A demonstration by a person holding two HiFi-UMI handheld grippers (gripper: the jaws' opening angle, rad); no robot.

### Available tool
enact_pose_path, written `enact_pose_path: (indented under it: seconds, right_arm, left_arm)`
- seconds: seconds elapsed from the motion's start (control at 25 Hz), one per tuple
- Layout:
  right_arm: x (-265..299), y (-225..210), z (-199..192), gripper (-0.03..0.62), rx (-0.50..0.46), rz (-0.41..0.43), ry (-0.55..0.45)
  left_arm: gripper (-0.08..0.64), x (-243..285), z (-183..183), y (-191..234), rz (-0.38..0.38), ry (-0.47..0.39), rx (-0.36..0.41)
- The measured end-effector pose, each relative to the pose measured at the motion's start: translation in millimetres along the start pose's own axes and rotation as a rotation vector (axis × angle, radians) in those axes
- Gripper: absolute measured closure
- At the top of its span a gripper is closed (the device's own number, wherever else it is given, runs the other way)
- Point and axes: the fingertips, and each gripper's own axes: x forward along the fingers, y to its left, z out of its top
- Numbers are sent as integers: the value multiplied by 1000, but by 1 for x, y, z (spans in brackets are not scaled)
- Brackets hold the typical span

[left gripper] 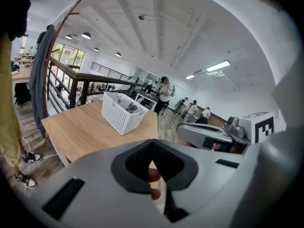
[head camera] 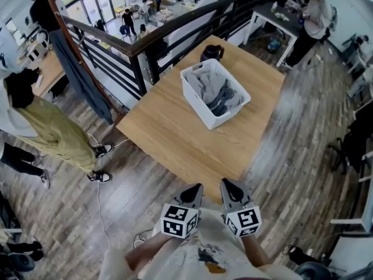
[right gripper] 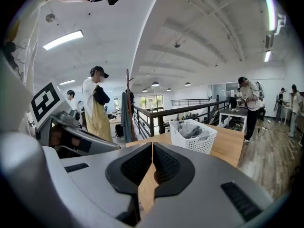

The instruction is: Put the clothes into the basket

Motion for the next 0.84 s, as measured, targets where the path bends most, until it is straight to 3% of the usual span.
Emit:
enact_pose_path:
  seconds: [0.36,0.64,0.84]
  right_arm:
    - [-9,25,30,561,-3,4,-65]
    - [-9,31,27,561,-8,-7,-55]
    - [-17,20,35,561,-1,-62,-61]
  left_arm:
    - [558,-3,0,8,13,-12,-23]
    - [558,-3,3,1,-8,-17,3]
    - [558,-1,16,-6,-26,-36,16]
